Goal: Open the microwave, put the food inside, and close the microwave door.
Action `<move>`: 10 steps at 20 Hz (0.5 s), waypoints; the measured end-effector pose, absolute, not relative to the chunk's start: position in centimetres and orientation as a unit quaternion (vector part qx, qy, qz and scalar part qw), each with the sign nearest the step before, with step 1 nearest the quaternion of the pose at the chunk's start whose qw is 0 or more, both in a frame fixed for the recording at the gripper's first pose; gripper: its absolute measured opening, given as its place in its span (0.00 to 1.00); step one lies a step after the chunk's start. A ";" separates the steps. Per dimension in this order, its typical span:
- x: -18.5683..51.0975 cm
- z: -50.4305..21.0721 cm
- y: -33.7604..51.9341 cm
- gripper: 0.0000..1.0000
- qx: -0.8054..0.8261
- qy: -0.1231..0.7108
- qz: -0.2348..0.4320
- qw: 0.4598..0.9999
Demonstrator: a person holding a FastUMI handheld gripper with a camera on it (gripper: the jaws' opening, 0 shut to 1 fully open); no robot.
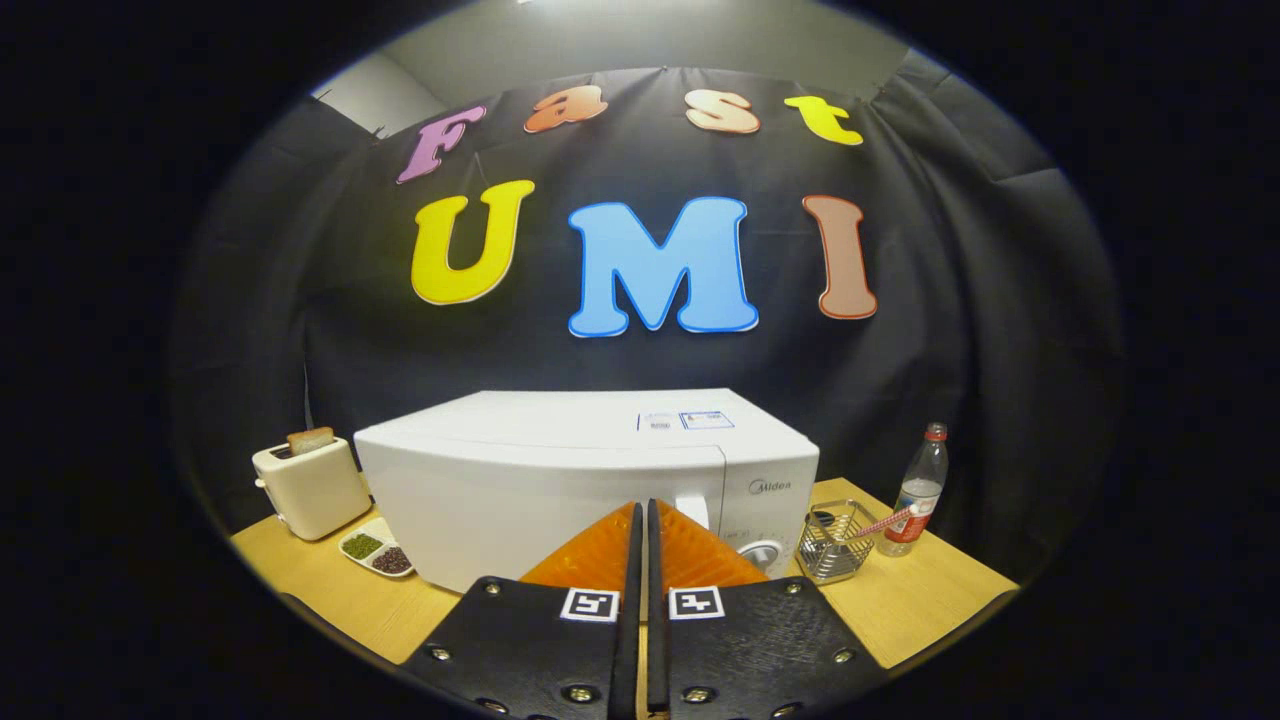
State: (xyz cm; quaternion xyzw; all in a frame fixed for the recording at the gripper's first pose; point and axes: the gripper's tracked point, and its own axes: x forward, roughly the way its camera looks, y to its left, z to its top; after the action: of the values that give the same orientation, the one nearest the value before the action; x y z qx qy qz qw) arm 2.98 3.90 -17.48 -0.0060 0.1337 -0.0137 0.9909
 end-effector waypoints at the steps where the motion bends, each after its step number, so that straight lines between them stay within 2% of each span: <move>1: 2.5 -15.9 4.1 0.04 -0.007 0.130 -0.009 0.991; 5: 1.4 -9.7 3.7 0.04 -0.013 0.100 -0.009 0.995; 10: 1.4 -4.3 1.2 0.04 -0.060 0.039 -0.060 0.996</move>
State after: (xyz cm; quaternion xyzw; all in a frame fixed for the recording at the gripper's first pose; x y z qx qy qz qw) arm 1.40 1.17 -4.33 -0.0595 0.0391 -0.0597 0.9957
